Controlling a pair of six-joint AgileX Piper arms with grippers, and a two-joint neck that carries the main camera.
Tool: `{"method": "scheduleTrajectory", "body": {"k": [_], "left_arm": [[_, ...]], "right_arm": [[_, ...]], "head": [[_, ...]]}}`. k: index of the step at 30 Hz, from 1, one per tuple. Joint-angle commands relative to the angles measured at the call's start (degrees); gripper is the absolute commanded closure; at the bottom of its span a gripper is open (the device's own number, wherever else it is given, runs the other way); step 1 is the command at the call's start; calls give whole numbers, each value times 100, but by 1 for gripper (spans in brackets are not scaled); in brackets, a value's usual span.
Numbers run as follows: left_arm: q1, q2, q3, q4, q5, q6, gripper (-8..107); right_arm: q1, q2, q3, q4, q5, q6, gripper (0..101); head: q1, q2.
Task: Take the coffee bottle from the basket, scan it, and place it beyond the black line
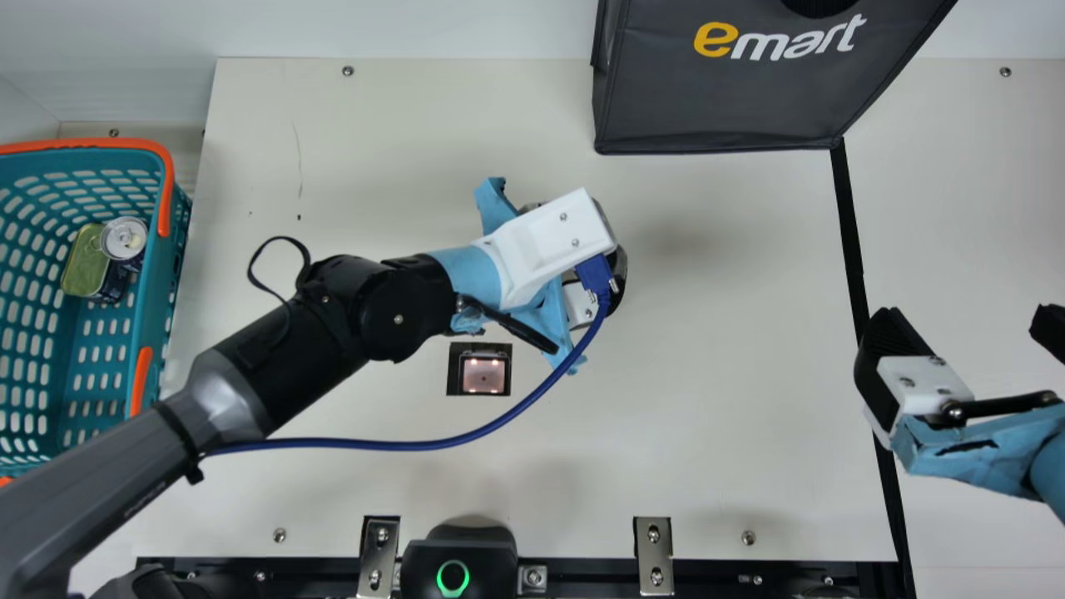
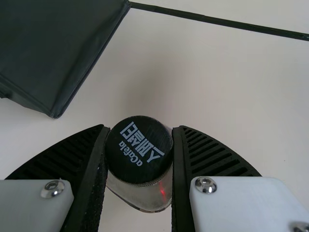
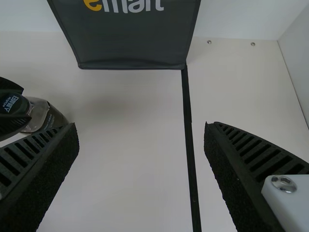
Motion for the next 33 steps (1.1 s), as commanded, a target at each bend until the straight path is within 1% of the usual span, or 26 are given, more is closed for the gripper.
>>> {"method": "scheduleTrajectory", "body": {"k": [1, 16, 25, 33], "left_arm": [[-13, 7, -19, 12, -1, -10, 58], [5, 38, -87, 40, 58, -12, 9], [62, 15, -108, 61, 94, -49, 9], [115, -98, -120, 210, 104, -367, 9]], "right_arm": [[0, 0, 0, 0, 0, 0, 10], [0, 0, 0, 0, -6, 0, 10], [0, 0, 0, 0, -6, 0, 10], [0, 0, 0, 0, -6, 0, 10]], "head": [[-148, 9], [-148, 9], [-148, 9], [-148, 9]]}}
